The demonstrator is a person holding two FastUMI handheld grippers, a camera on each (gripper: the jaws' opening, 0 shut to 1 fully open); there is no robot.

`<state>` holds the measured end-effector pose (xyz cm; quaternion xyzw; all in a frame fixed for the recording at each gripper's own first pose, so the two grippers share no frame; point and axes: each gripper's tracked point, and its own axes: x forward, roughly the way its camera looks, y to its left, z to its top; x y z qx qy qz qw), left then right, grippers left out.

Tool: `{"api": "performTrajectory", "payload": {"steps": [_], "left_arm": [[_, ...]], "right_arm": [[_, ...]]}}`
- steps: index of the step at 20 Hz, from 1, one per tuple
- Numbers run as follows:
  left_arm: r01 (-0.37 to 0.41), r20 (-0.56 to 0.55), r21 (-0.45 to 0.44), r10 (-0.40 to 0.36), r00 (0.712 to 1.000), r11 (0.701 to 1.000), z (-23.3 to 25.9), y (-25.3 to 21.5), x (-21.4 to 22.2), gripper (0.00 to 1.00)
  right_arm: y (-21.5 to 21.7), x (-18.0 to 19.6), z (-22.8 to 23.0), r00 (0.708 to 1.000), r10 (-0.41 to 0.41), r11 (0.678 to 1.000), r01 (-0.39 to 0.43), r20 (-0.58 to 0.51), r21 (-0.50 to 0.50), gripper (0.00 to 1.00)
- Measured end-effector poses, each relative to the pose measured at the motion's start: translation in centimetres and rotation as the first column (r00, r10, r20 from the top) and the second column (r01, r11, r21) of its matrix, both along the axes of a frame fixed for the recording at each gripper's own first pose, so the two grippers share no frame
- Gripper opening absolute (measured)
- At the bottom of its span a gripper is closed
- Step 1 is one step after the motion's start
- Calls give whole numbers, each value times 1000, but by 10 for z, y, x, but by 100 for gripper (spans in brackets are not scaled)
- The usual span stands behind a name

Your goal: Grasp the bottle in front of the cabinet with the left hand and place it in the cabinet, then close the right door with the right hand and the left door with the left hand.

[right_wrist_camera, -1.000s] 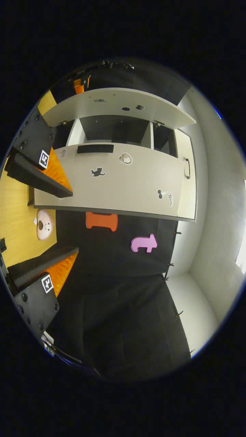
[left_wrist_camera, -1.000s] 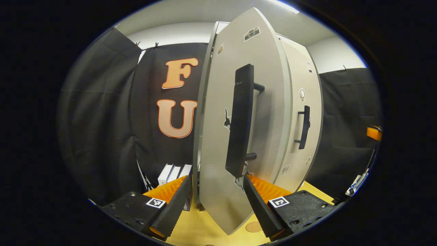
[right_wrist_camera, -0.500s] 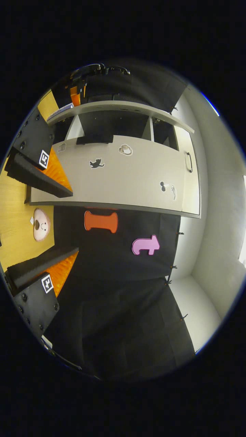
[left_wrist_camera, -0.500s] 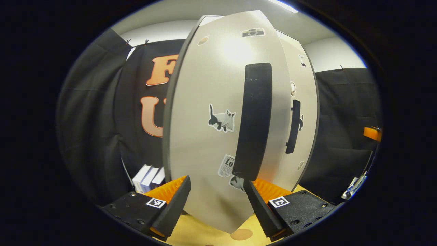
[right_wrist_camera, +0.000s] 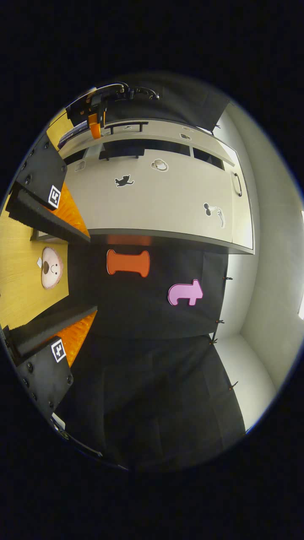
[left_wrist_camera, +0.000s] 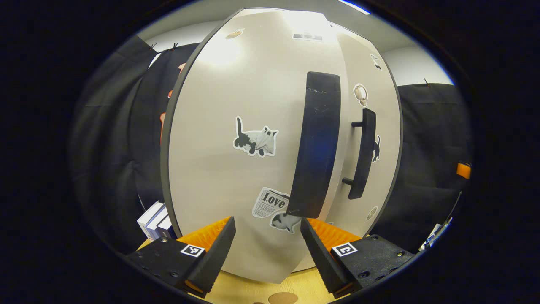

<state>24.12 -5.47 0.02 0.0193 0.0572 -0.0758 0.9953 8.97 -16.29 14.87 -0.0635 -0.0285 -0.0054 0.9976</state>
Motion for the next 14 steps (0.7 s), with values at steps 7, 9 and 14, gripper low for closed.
{"api": "performTrajectory", "payload": {"steps": [7,9,14], "left_arm": [[-36,2,44,36,999,998,0,-15,10,95],[-42,-20,48,43,999,998,-7,-21,10,95],[-114,-39,43,115,993,993,-2,-13,-5,95]], "right_arm": [[-10,20,-7,1000,14,1000,-13,-25,16,96],[-11,25,-9,999,18,1000,-17,-30,14,96],[-11,31,-7,998,43,999,-43,-41,13,90]]}}
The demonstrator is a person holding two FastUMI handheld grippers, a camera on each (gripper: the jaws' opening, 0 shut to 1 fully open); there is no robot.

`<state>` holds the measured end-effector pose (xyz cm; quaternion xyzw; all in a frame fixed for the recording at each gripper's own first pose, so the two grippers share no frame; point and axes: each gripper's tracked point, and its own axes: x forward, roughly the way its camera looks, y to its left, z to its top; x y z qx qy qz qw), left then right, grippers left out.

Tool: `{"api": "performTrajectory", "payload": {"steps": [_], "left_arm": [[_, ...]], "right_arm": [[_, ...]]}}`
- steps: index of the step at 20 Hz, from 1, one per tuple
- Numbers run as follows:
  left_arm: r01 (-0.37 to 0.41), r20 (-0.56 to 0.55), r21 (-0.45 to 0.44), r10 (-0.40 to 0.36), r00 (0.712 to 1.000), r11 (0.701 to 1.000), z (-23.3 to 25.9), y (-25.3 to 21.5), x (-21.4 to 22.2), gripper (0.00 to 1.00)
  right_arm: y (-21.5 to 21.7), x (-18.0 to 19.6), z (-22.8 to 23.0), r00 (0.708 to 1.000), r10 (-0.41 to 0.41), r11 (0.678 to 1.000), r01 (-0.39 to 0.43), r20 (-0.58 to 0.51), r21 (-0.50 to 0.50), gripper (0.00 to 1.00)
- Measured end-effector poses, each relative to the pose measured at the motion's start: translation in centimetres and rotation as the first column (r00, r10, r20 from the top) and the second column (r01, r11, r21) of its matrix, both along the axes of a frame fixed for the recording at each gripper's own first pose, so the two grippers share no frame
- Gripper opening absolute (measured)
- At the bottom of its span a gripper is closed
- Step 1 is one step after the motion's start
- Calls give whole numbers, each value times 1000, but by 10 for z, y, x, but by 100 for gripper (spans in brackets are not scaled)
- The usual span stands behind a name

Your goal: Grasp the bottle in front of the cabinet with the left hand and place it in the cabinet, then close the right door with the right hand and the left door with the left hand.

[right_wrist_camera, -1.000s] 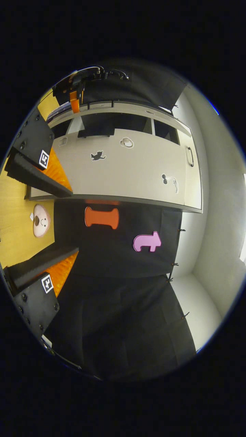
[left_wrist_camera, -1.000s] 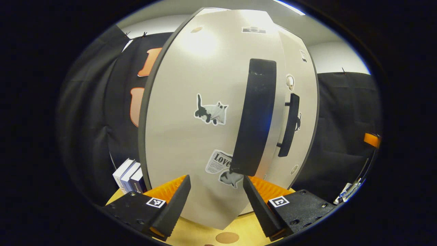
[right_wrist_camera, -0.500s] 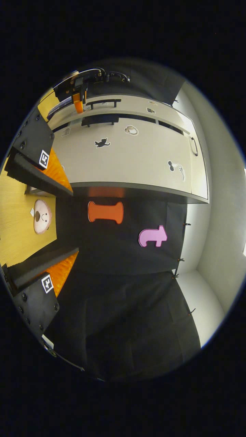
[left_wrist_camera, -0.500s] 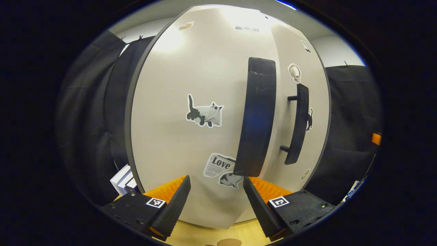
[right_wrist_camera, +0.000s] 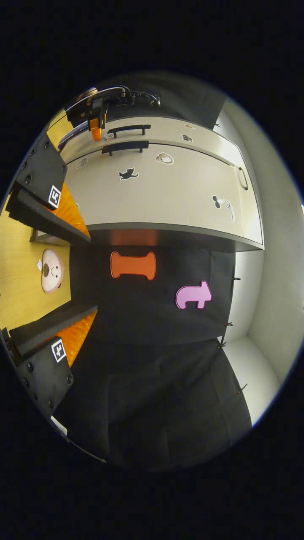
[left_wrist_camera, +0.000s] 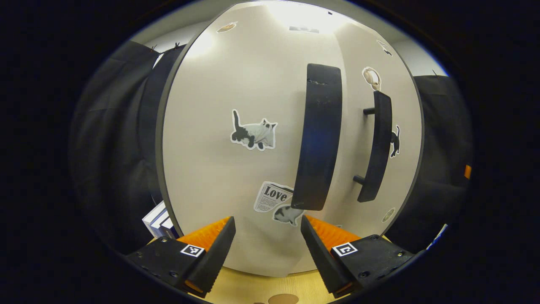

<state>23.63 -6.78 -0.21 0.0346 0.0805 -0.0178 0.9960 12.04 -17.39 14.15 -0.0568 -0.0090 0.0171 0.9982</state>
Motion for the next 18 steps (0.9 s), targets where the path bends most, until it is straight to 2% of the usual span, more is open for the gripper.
{"api": "performTrajectory", "payload": {"steps": [7,11,12,18], "left_arm": [[-2,81,-19,4,997,1000,93,-1,-69,95],[14,154,18,-17,988,1000,144,-22,-104,95],[20,174,25,-24,984,999,157,-29,-114,94],[77,230,19,-79,970,997,201,-70,-165,96]], "right_arm": [[-4,-3,8,1000,25,1000,-25,15,0,90],[-10,-8,17,999,36,999,-36,34,-5,90],[-12,-9,20,999,38,999,-37,38,-5,96],[-21,-22,33,997,42,999,-42,72,-5,96]]}}
